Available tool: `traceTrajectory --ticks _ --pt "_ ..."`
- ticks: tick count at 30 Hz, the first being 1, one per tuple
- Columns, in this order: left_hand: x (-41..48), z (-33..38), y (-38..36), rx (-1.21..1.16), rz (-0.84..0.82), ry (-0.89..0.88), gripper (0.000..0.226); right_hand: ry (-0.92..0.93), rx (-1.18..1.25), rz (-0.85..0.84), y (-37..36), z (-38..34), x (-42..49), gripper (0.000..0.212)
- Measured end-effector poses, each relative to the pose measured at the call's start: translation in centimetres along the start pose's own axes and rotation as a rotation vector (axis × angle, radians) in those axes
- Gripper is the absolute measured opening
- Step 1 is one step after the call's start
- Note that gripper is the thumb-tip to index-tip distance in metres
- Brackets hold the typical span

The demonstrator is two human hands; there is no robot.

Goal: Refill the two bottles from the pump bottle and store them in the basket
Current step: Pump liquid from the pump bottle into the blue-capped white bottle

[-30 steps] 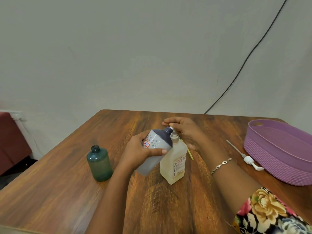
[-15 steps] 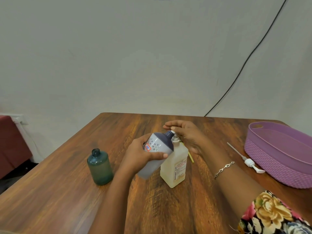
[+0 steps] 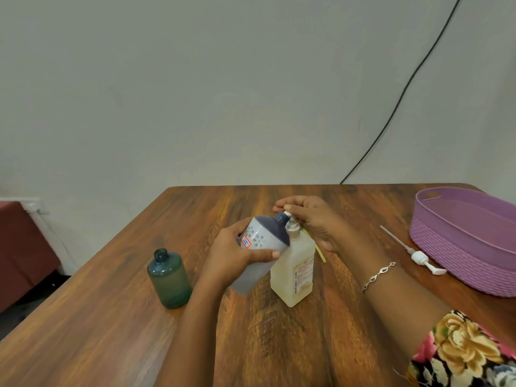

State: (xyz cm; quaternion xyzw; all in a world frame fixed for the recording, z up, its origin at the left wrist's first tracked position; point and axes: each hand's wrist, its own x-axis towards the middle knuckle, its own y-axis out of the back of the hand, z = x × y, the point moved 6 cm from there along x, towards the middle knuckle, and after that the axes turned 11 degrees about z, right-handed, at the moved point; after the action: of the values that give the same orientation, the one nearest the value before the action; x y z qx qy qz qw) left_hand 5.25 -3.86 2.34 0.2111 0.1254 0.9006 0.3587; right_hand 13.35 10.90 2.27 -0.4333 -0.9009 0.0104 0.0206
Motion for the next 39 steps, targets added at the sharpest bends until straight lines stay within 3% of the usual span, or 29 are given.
traceTrajectory --ticks 9,18,23,27,39 --pt "0.1 0.6 0.2 0.022 0.011 -0.005 0.045 -0.023 -0.155 0.077 0.4 -1.3 0.3 0.007" --pt "0.0 0.4 0.1 0.058 -0.014 -0.008 0.04 -0.02 -0.164 0.094 0.3 -0.6 0.2 0.01" --pt "0.2 1.2 0.4 0.046 0.0 -0.001 0.035 0.01 -0.285 0.103 0.7 -1.7 0.7 0.013" --pt "-0.1 0.3 0.0 0.031 -0.029 0.025 0.048 -0.022 -0.265 0.107 0.7 -0.6 0.3 0.012" --pt "-0.2 1.3 0.4 0.016 -0.042 0.012 0.035 -0.029 -0.199 0.094 0.6 -1.2 -0.2 0.006"
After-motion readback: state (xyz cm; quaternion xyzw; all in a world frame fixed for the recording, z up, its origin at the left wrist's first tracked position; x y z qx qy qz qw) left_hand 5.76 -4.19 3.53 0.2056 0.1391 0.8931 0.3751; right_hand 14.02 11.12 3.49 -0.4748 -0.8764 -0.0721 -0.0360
